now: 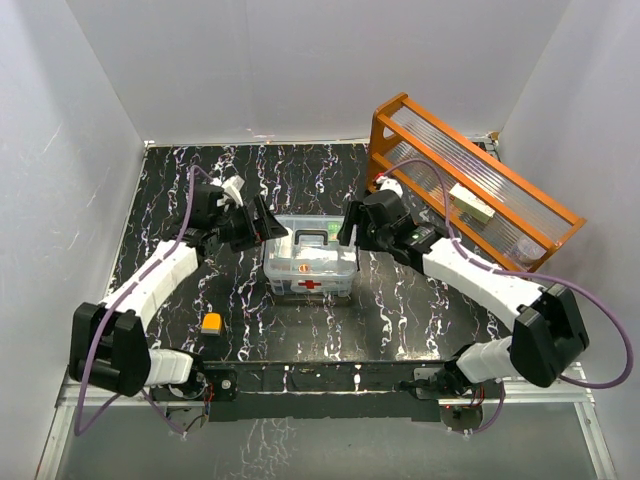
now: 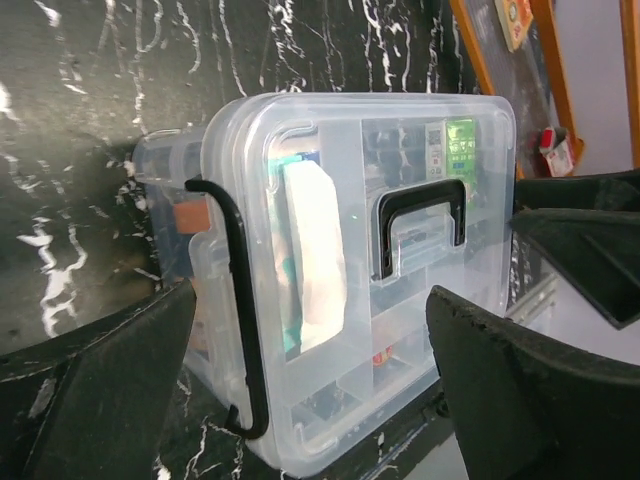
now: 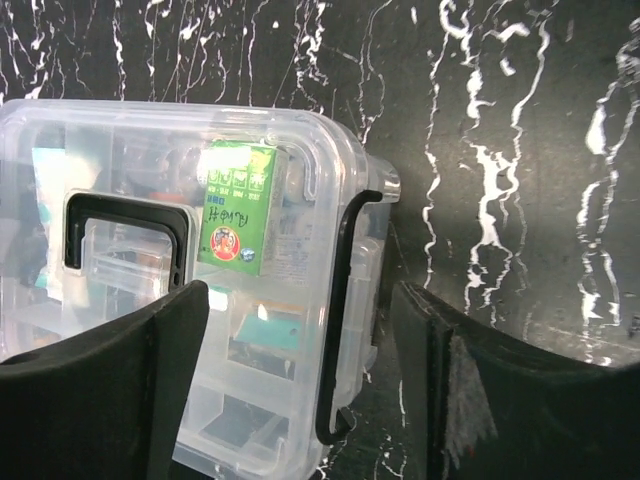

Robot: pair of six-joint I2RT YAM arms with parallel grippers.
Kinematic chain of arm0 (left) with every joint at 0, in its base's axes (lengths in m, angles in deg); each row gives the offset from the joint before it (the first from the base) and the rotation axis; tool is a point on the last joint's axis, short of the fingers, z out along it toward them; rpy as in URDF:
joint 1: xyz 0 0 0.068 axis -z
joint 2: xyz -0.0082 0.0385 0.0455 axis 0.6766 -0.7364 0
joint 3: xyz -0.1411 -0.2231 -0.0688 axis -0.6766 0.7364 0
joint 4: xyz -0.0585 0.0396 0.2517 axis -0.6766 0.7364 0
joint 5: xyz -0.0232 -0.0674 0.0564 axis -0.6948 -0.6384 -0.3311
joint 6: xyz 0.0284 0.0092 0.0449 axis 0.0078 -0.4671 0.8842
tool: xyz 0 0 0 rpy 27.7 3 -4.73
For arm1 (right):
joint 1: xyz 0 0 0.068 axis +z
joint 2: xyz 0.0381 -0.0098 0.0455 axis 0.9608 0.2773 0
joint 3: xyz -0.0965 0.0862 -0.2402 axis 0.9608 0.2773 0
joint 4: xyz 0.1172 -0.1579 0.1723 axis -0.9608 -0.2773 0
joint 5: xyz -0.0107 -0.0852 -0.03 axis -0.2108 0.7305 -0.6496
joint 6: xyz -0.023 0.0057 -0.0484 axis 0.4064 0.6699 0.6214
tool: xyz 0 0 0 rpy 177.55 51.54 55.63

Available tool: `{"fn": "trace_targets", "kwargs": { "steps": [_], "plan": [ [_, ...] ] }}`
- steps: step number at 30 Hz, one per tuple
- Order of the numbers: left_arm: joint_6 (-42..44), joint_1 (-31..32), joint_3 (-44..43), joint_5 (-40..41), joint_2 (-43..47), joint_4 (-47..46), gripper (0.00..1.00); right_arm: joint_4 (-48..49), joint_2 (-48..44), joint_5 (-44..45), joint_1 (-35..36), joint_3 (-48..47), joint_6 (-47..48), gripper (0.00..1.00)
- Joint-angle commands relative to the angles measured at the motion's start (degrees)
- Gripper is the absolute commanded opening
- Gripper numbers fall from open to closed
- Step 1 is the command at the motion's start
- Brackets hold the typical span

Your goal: Organize the medicine kit

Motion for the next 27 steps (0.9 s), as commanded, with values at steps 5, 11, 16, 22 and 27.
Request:
{"fn": "trace_targets", "kwargs": {
  "steps": [5,11,16,22,27],
  "plan": [
    [5.9,0.3,-6.4,16.9,13.2,14.4,0.99,-3.3,-14.1,9.3,-0.3,-1.9,6.8,0.81],
    [13.0,0.3,-3.9,17.9,28.2,14.1,0.99,-8.8,-26.2,16.1,-0.3,0.8,10.4,0.85],
    [14.8,0.3,-7.1,20.6,38.4,19.2,0.99,-14.0,-36.0,21.4,-0.3,0.4,16.9,0.87],
    [16.6,0.3,-11.9,24.2,44.9,25.6,0.99,-21.4,-43.1,23.3,-0.3,-5.0,18.5,0.98],
    [16.9,0.3,-17.3,22.0,47.6,29.8,0.99,-23.1,-46.8,25.5,-0.3,-6.8,18.4,0.99]
  ]
}}
